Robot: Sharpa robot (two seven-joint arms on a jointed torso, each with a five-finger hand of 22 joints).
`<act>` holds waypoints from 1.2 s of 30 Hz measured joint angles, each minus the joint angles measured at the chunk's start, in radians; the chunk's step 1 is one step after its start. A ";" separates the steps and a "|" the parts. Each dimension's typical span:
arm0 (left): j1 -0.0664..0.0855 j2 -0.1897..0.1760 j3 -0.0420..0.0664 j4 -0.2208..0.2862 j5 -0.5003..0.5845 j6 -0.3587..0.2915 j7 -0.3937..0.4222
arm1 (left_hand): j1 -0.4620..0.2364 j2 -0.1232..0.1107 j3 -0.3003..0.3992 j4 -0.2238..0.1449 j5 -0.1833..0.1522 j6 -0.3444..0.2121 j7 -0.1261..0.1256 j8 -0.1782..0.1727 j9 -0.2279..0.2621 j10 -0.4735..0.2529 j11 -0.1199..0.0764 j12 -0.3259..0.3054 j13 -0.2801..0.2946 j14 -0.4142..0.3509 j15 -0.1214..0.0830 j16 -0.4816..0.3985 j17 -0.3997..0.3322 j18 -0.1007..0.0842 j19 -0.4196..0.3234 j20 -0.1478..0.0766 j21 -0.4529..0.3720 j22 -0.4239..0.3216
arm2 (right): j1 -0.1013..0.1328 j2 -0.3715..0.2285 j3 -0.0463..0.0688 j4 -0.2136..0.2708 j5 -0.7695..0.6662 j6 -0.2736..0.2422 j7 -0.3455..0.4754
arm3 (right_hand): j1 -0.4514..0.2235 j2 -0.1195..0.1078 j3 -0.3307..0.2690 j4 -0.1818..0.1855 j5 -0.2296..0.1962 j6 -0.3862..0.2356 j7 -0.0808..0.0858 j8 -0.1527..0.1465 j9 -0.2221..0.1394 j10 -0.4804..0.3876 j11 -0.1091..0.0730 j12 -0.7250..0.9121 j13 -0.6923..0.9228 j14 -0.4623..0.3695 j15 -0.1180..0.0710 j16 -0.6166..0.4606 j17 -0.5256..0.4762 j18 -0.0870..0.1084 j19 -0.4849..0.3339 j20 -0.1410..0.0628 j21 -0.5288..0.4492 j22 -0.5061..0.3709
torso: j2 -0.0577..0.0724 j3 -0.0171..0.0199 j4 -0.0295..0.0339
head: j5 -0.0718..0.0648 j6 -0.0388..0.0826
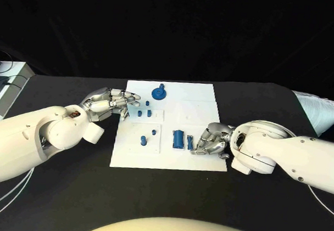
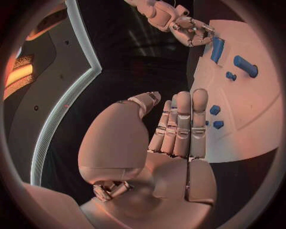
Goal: Assemble the parts on the task board
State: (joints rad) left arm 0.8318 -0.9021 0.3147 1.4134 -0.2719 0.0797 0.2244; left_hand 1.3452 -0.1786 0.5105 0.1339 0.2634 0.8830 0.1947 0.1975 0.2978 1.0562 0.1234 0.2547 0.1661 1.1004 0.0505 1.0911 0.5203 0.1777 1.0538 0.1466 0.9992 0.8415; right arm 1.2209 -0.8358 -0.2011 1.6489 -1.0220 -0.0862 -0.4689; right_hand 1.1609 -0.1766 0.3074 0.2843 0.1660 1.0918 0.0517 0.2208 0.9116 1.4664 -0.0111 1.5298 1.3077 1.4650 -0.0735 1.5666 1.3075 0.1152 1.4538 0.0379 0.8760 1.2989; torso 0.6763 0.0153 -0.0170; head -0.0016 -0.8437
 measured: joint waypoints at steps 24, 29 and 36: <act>0.000 -0.001 0.000 -0.001 0.000 0.003 -0.002 | 0.000 0.000 0.000 0.000 0.000 0.000 0.000 0.000 0.000 0.000 0.000 0.004 0.001 0.000 0.000 0.000 0.000 0.000 0.000 0.000 0.000 0.000 | -0.007 0.029 0.000 -0.053 -0.022 -0.027 -0.001 | -0.013 0.012 0.006 -0.001 0.014 0.008 -0.008 0.034 0.015 -0.002 -0.013 0.004 0.000 0.000 -0.007 0.000 0.000 0.000 0.000 -0.007 0.004 0.004 | 0.000 -0.0020 0.0006 | 0.004 -0.006; 0.000 -0.001 0.000 0.000 -0.001 0.005 -0.003 | 0.003 0.003 0.000 0.000 0.000 -0.002 -0.002 0.002 0.000 0.000 0.000 0.004 0.002 0.000 0.000 0.000 0.000 0.000 0.000 0.000 0.000 0.000 | -0.007 0.034 0.000 -0.056 -0.025 -0.018 -0.003 | 0.005 -0.005 0.007 -0.002 0.015 0.008 -0.008 0.042 0.018 0.000 -0.014 0.004 0.000 0.000 -0.007 0.000 0.000 0.000 0.000 -0.008 0.002 0.004 | 0.000 -0.0015 0.0002 | 0.004 -0.005; 0.000 -0.001 0.000 0.000 -0.001 0.007 -0.005 | 0.004 0.004 0.000 0.000 0.000 -0.004 -0.004 0.004 0.000 0.000 0.000 0.004 0.002 0.000 0.000 0.000 0.000 0.000 0.000 0.000 0.000 -0.001 | -0.007 0.036 0.001 -0.055 -0.027 -0.008 -0.004 | 0.024 -0.024 0.000 -0.009 -0.016 0.004 -0.012 0.052 0.019 0.000 -0.014 0.004 0.000 0.000 -0.007 0.000 0.000 0.000 0.004 -0.011 -0.002 0.004 | 0.000 -0.0016 0.0000 | 0.003 -0.005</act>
State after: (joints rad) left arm 0.8316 -0.9032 0.3147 1.4133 -0.2731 0.0864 0.2196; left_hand 1.3492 -0.1745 0.5105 0.1339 0.2634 0.8793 0.1910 0.2013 0.2980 1.0562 0.1234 0.2583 0.1678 1.1004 0.0505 1.0910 0.5201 0.1777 1.0538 0.1466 0.9992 0.8404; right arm 1.2143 -0.7997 -0.2005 1.5936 -1.0491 -0.0947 -0.4728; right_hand 1.1850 -0.2009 0.3077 0.2754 0.1502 1.0961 0.0400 0.2731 0.9311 1.4663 -0.0253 1.5340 1.3073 1.4649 -0.0805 1.5665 1.3075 0.1151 1.4573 0.0269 0.8743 1.3026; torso 0.6758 0.0137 -0.0170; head 0.0012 -0.8482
